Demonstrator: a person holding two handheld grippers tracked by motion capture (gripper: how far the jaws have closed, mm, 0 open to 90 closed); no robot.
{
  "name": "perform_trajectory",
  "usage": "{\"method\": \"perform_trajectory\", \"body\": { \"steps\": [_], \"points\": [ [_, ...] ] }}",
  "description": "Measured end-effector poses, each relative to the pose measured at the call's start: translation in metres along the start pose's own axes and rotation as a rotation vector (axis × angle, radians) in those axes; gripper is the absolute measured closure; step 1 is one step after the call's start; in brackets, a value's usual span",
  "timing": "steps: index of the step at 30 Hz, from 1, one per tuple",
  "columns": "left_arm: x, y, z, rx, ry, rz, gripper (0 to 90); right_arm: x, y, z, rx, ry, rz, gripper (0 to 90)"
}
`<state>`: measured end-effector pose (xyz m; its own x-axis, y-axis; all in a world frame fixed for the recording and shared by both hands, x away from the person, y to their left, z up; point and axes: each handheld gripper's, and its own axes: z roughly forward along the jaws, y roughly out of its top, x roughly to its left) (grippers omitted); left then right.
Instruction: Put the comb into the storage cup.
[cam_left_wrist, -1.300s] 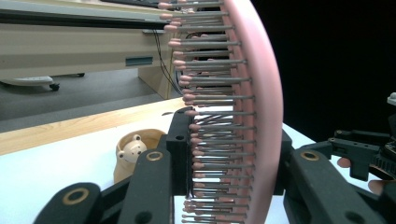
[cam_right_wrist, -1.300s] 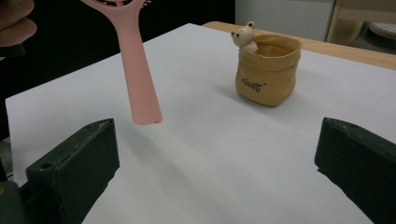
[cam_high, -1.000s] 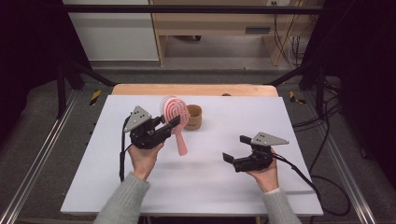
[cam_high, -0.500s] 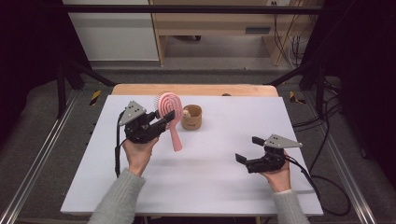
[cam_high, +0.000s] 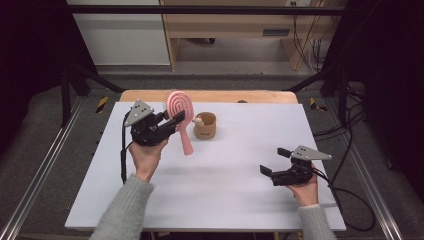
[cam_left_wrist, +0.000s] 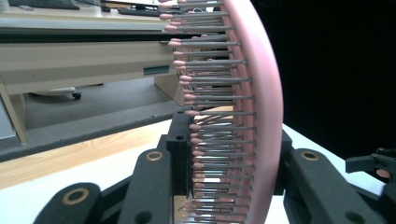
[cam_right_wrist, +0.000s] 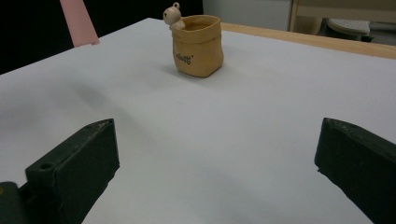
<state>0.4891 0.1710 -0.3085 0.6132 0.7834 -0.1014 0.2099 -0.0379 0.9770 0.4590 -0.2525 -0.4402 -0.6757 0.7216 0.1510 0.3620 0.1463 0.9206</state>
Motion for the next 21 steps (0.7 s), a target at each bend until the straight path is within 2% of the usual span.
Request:
{"method": "perform_trajectory", "body": {
  "steps": [21],
  "points": [
    [0.006,0.025,0.012,-0.006,0.018,0.009,63.7,-0.004,-0.004,0.0,0.005,0.0,0.009,0.0]
  ]
}}
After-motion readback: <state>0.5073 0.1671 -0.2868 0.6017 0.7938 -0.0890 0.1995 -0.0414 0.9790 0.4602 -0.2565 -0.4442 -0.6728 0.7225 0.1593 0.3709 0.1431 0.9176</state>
